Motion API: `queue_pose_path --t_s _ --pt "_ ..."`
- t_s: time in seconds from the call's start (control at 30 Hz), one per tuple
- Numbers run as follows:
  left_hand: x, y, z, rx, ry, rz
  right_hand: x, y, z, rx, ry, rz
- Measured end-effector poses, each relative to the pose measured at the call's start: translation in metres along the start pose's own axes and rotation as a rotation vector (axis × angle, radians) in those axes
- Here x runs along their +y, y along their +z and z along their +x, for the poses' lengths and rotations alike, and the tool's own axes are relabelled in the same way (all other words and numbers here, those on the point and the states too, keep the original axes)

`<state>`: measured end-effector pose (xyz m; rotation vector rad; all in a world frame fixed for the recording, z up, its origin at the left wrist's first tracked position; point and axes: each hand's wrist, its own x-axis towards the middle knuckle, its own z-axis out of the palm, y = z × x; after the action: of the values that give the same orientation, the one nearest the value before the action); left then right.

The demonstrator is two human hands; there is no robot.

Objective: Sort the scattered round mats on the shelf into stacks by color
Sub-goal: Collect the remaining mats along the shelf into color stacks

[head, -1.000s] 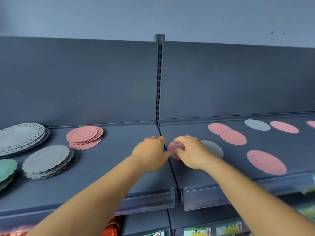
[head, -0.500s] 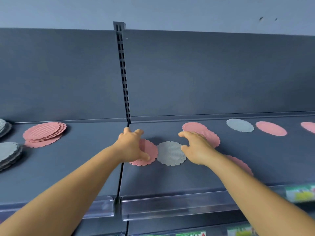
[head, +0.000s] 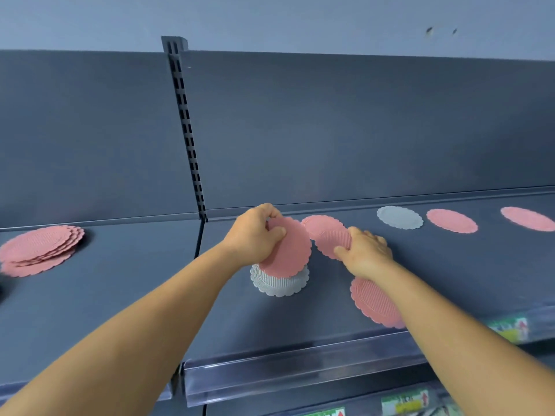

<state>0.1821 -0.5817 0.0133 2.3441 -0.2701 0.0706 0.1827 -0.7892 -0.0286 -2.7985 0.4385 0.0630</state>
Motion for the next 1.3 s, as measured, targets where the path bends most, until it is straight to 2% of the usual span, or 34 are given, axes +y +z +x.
queue_pose_path --t_s 0.2,0.4,0.6,0.8,0.9,1.0,1.07,1.2,1.3 --pt "0.008 0.015 0.017 -0.016 -0.038 -0.061 -0.006 -0.013 0.010 0.053 0.097 0.264" --pt "0.006 0.016 0.033 -0.023 -0.077 -0.048 -0.011 -0.012 0.029 0.114 0.008 0.454" --pt "-0.003 0.016 0.046 -0.061 -0.107 -0.044 -0.021 -0.008 0.053 0.039 -0.020 0.427" --pt "-0.002 0.024 0.057 -0.096 -0.131 -0.106 -0.015 -0.013 0.059 0.044 -0.047 0.481" --pt "0.001 0.028 0.059 -0.103 -0.140 -0.146 -0.009 -0.016 0.054 0.054 -0.036 0.631" --pt "0.010 0.031 0.058 -0.111 -0.148 -0.242 -0.005 -0.022 0.042 0.012 -0.033 0.857" --pt "0.016 0.034 0.057 -0.130 -0.149 -0.290 -0.003 -0.027 0.030 -0.022 -0.038 0.919" --pt "0.026 0.044 0.052 -0.185 -0.139 -0.379 0.005 -0.032 0.006 -0.010 -0.035 0.969" --pt "0.034 0.055 0.046 -0.160 -0.102 -0.390 0.020 -0.036 -0.015 0.040 -0.017 0.816"
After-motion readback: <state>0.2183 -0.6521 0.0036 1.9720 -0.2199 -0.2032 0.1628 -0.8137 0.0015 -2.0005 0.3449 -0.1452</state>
